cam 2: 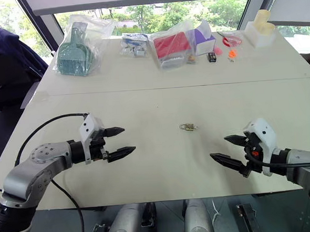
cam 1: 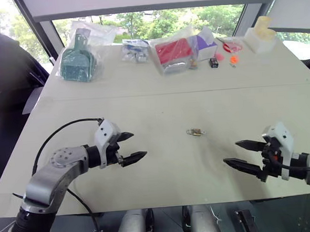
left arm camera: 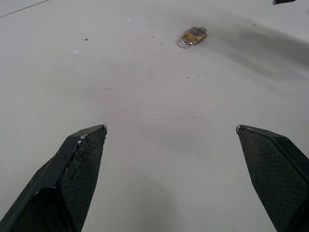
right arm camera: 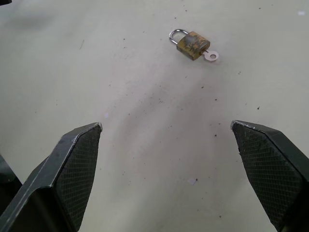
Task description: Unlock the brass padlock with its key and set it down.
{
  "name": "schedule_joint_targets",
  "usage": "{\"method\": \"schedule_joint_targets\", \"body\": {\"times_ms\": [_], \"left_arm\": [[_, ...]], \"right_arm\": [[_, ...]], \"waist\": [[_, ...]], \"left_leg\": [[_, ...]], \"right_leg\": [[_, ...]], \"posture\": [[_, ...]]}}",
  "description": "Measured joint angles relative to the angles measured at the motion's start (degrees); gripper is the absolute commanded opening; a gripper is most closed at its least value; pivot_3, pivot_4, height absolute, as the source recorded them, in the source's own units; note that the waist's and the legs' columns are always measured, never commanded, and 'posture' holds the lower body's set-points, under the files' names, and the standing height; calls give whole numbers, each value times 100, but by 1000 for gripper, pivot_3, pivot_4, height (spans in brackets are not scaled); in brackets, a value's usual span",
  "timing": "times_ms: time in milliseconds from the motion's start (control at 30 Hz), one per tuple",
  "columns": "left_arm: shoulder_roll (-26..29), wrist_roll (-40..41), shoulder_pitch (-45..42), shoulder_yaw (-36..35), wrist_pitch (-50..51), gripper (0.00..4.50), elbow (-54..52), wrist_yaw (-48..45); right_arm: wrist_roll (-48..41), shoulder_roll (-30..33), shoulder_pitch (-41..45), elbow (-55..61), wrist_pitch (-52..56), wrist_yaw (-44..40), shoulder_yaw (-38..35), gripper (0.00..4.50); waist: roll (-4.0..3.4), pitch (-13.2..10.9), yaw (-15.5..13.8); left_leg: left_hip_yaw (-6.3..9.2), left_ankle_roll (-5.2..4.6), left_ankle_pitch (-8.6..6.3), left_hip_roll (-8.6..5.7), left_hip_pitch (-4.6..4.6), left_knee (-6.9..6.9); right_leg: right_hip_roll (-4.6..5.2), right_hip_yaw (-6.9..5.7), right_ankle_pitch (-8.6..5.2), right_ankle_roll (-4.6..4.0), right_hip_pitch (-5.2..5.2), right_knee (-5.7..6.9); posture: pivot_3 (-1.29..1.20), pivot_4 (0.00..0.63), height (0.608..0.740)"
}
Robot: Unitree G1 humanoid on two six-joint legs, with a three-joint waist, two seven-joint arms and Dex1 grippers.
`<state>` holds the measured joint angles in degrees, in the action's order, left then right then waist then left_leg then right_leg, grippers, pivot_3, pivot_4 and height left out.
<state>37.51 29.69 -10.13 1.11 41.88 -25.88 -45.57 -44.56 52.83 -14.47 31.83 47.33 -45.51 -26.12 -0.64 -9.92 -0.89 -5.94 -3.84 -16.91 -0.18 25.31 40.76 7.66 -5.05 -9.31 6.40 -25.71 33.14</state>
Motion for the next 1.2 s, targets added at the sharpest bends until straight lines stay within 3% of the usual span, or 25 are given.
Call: {"method": "schedule_joint_targets", "body": {"times_ms": [500, 833, 1033, 1100, 1200], "left_arm": [[10, 71, -317, 36, -14, 4500, 280, -111], [311, -426, -846, 223, -383, 4500, 847, -372], [197, -1223, -2928, 1137, -1320, 4500, 2779, -1389], [-87, -1607, -3591, 1462, -1926, 4500, 3720, -1726], [-973, -2266, -4683, 1974, -2901, 4500, 5622, -1948]], "right_arm": [[76, -237, -43, 56, -26, 36, 56, 4444], [101, -440, 103, 62, -25, 231, 159, 4444], [140, -675, 430, 53, -18, 547, 500, 4444], [199, -683, 632, 32, -25, 639, 644, 4444], [344, -716, 913, -85, -31, 838, 759, 4444]], "waist": [[0, 0, 1], [0, 0, -8], [0, 0, -141], [0, 1, -152], [8, -3, -206]], "left_leg": [[0, -3, 4, 0, 0, 0], [0, 2, 2, 0, 1, 0], [-3, -4, 8, -3, 1, 14], [-3, -12, 9, -4, 2, 14], [-2, -26, 6, -8, 12, 26]], "right_leg": [[0, 0, 0, 0, 0, 1], [0, 0, 0, 0, 0, 1], [-1, -3, 2, -2, 3, 3], [0, -2, 2, -2, 5, 0], [2, -6, 2, -1, 6, -5]], "posture": [[0, 150, 735], [0, 150, 735], [0, 150, 735], [0, 150, 735], [0, 150, 735]]}}
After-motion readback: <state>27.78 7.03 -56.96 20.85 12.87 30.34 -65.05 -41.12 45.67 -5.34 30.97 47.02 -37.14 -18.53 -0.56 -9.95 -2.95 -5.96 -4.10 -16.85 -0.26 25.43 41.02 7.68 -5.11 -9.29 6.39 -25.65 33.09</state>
